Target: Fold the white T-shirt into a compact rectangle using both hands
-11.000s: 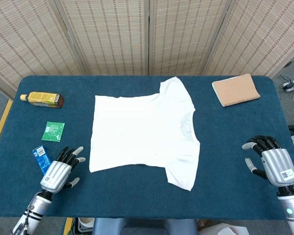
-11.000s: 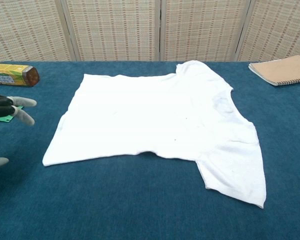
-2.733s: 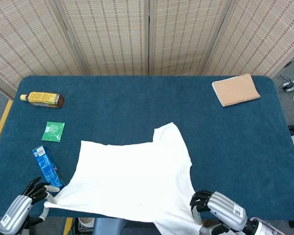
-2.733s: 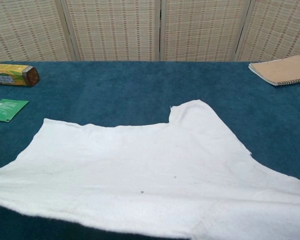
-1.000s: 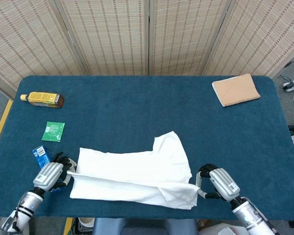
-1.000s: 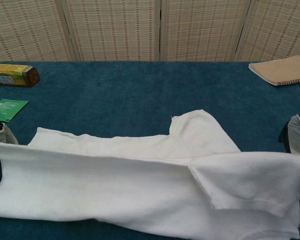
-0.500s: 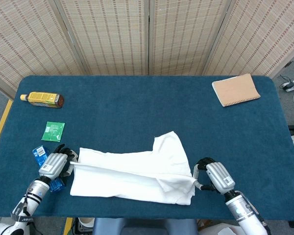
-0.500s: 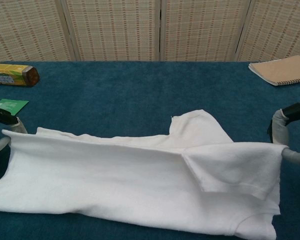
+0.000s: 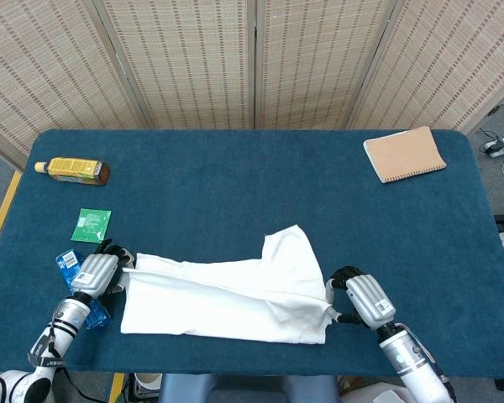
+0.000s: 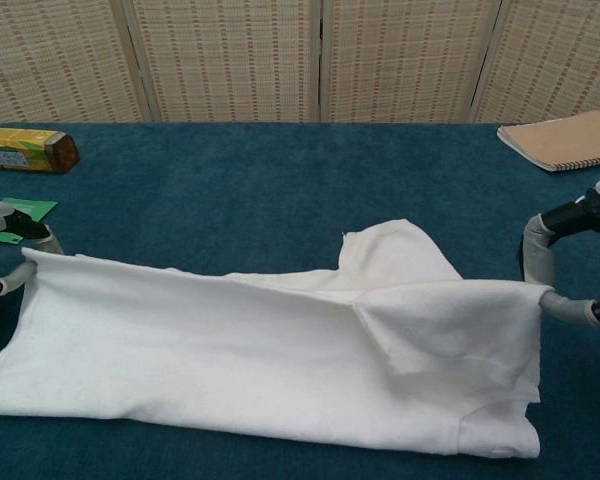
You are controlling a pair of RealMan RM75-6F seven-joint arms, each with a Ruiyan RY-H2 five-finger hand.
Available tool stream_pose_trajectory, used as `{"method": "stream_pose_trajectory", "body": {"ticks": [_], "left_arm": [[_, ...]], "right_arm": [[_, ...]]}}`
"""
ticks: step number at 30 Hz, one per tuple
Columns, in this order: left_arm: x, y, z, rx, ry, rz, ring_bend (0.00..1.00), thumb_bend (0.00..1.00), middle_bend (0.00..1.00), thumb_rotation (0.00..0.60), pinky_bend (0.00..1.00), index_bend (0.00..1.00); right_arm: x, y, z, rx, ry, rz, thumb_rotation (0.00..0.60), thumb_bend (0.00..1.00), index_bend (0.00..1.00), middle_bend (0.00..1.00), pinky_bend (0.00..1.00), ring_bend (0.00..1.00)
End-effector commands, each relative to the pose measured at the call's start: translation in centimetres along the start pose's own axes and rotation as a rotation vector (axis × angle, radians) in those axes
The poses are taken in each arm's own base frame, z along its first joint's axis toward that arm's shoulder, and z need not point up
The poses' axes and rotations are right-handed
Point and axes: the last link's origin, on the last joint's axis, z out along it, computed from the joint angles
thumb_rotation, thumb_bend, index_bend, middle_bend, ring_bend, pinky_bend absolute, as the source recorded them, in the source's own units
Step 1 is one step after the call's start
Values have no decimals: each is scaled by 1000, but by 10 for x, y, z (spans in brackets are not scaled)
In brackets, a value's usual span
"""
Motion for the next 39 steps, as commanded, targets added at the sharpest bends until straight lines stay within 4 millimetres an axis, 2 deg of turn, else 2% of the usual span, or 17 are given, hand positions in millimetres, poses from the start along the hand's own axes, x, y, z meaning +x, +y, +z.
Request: {"method": "stream_pose_trajectory", "body": {"ticks": [1, 12, 16, 26, 39], "left_arm": [[0, 0, 2, 2, 3, 10, 179, 599, 327, 600, 17, 726], [3, -3, 10, 16, 32, 5, 179, 598, 327, 600, 17, 720], [3, -4, 13, 21, 21, -7, 179, 599, 327, 600, 17, 717], [5, -8, 17, 40, 19, -12, 179, 598, 327, 600, 17, 717], [3, -12, 22, 58, 13, -18, 177, 599, 327, 600, 17, 711]], "right_arm": [[-3, -1, -1, 7, 5, -2, 600, 512, 816, 532, 245, 320], [-1, 0, 3, 14, 34, 3, 600, 512, 816, 532, 245, 320], [0, -1, 11, -32, 40, 73, 600, 512, 816, 532, 245, 320], [9, 1, 25, -65, 68, 76, 600, 512, 816, 532, 245, 320], [1, 7, 39, -111, 73, 81, 600, 512, 816, 532, 245, 320]]}}
